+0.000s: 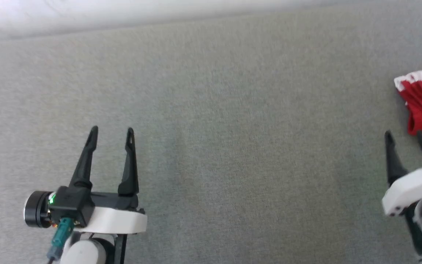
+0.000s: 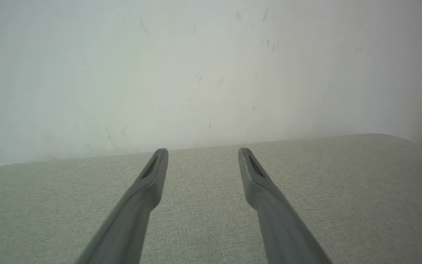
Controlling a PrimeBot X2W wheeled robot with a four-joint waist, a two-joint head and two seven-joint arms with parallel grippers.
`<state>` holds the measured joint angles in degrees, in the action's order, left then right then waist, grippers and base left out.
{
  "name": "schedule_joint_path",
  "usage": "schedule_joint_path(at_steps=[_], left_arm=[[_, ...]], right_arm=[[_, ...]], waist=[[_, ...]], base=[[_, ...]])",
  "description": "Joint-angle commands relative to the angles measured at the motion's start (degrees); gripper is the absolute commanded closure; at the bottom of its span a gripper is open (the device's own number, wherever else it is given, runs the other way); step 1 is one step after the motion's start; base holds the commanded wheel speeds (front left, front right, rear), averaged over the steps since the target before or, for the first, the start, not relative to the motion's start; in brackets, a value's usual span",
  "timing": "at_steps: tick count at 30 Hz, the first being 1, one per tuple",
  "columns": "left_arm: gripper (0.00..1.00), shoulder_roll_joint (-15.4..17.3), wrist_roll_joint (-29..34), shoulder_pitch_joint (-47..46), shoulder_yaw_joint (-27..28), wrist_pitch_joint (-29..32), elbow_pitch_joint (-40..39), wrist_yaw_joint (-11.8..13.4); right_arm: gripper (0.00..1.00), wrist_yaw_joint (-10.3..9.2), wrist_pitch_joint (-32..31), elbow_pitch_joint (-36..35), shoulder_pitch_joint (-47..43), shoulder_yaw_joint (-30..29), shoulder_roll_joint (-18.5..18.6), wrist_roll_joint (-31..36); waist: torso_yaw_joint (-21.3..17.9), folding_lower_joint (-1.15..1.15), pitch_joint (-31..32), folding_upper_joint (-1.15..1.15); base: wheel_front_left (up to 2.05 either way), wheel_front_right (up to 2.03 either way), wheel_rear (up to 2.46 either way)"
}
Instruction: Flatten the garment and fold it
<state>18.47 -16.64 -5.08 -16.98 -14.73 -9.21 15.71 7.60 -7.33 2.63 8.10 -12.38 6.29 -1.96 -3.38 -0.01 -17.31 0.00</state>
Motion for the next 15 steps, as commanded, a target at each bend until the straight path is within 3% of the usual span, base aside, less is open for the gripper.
schedule_joint_path(at_steps=[1,9,15], left_arm=[[0.0,0.09,0.83,0.47,0.08,-0.27,0.25,0.0],[0.0,-3.17,0.64,3.95,1.78,-0.27,1.64,-1.7],[0.0,-5.83,1.27,7.83,4.2,-0.27,2.4,-3.26]], right_arm=[[0.0,-0.11,0.61,-0.48,-0.86,0.23,-0.28,0.4],[0.0,-0.11,5.06,-2.69,-6.82,1.37,-2.99,1.55],[0.0,-0.11,13.81,-1.4,-10.73,2.87,-3.38,2.27]], waist=[[1.72,0.01,4.01,0.0],[3.15,0.01,10.29,0.0],[3.32,0.01,14.02,0.0]], base=[[0.0,0.0,0.0],[0.0,0.0,0.0],[0.0,0.0,0.0]])
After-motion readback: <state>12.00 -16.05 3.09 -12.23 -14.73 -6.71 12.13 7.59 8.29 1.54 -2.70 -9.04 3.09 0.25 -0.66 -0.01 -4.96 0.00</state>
